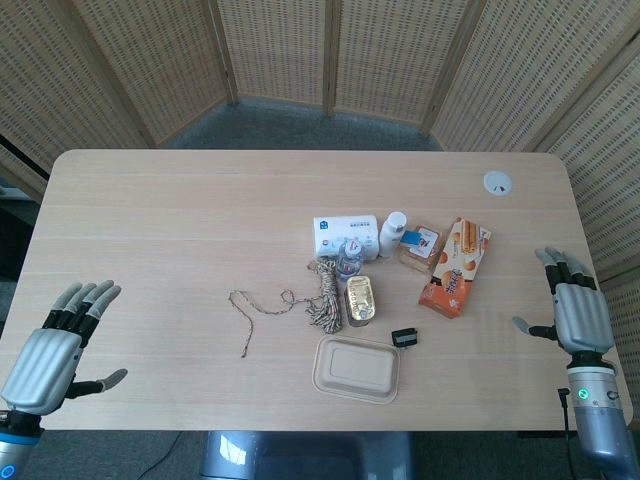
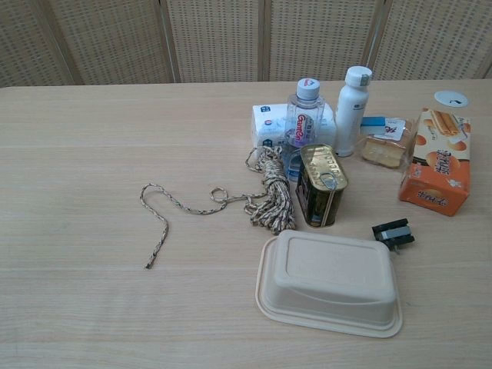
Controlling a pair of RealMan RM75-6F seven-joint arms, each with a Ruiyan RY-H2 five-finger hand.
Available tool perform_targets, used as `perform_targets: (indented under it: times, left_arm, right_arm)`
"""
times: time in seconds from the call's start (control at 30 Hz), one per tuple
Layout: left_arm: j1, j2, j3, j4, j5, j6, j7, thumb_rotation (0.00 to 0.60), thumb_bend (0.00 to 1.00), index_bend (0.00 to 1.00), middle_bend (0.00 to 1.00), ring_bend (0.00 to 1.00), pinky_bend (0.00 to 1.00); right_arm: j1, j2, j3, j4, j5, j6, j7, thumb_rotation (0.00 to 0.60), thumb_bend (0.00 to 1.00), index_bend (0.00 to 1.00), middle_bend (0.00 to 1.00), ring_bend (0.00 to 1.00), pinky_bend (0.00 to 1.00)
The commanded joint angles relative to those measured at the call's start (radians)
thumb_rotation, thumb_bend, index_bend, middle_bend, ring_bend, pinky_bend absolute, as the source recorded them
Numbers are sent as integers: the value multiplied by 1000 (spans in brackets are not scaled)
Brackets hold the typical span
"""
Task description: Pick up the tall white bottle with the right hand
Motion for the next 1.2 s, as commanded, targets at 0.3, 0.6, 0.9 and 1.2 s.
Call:
perform_targets:
  times: [0.3, 0.6, 0.9, 1.2]
  left_arm:
    - [-9, -15, -8, 18, -10, -16, -18, 600, 152, 0, 0, 0, 0]
    - [-22, -14, -19, 12, -11, -29, -17, 600, 153, 0, 0, 0, 0]
    - [-22, -14, -18, 0, -10, -31, -5, 600, 153, 0, 0, 0, 0]
    - [-21, -9, -23, -2, -25, -30, -2, 600, 153, 0, 0, 0, 0]
  right_arm:
    - [3, 4, 8, -15, 7, -23, 22, 600, 105, 0, 0, 0, 0]
    - [55, -13, 71, 38, 14, -146, 245, 600, 104, 0, 0, 0, 0]
    - [172, -125, 145, 178, 26, -249, 354, 600, 103, 0, 0, 0, 0]
    - [278, -231, 178, 314, 69, -360, 395, 600, 86, 0, 0, 0, 0]
